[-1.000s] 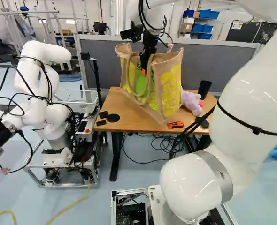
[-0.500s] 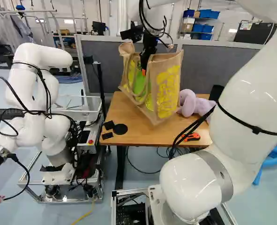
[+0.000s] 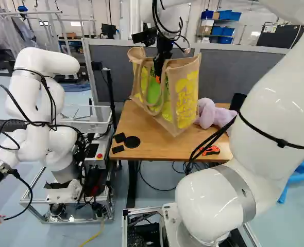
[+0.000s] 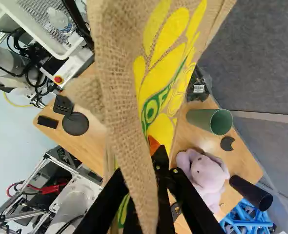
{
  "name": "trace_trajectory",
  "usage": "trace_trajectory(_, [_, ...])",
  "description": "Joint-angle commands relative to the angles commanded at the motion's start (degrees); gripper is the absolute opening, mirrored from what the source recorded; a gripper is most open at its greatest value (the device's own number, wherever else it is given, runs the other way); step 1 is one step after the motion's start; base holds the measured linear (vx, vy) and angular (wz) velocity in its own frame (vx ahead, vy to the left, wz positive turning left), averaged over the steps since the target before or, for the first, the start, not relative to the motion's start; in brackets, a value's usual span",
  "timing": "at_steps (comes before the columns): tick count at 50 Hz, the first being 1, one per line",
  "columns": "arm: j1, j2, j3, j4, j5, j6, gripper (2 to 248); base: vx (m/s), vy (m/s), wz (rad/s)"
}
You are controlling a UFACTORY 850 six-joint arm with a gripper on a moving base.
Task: Pick up the bag on the ground and place it on the table
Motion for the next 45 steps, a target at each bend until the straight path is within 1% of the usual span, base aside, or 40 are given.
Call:
trace_trajectory(32, [0.0,0.0,0.0,0.0,0.0,0.0,21,0.0,0.0,0.0])
trace_trajectory(45, [0.0,-1.3,0.4,0.0,0.3,0.0,21,0.0,0.0,0.0])
